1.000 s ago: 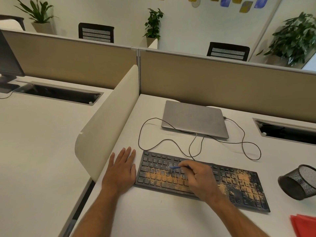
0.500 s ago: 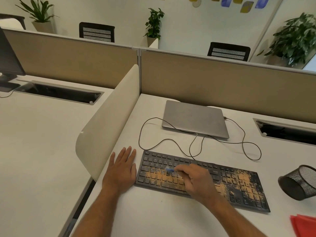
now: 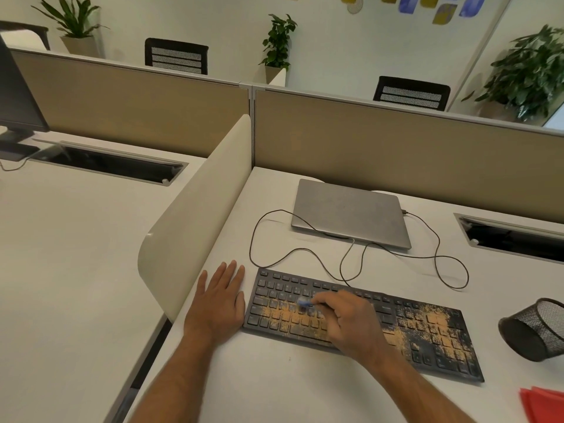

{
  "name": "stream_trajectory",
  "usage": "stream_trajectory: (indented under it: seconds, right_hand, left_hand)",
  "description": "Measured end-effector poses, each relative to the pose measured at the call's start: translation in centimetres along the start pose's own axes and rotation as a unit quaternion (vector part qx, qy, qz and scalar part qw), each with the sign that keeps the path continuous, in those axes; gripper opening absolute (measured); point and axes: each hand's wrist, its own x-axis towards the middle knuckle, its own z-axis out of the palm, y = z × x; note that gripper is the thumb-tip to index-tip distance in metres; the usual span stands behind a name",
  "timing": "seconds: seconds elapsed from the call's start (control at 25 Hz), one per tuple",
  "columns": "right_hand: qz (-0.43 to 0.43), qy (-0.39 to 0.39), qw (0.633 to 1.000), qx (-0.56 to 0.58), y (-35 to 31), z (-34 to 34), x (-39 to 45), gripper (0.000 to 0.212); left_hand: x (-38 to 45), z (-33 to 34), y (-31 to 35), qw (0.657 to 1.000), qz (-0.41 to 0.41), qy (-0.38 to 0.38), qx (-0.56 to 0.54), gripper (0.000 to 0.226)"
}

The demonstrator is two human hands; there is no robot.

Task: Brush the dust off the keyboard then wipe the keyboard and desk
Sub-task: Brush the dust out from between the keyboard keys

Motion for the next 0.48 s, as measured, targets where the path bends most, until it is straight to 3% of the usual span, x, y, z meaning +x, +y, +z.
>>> stream_trajectory:
  seconds: [0.16,0.48]
  right_hand:
    - [0.022,0.015,0.999,0.02,-0.37,-0.03,0.4,0.022]
    - [-0.026,-0.02,0.999,-0.025,-0.35,0.28,0.52,0.019]
  left_hand:
    - [0.0,-0.07,-0.01,1.0,-0.001,0.002,-0.003,0.076]
    - [0.03,0.08,-0.07,1.0,0.002,0.006,-0.008,0.075]
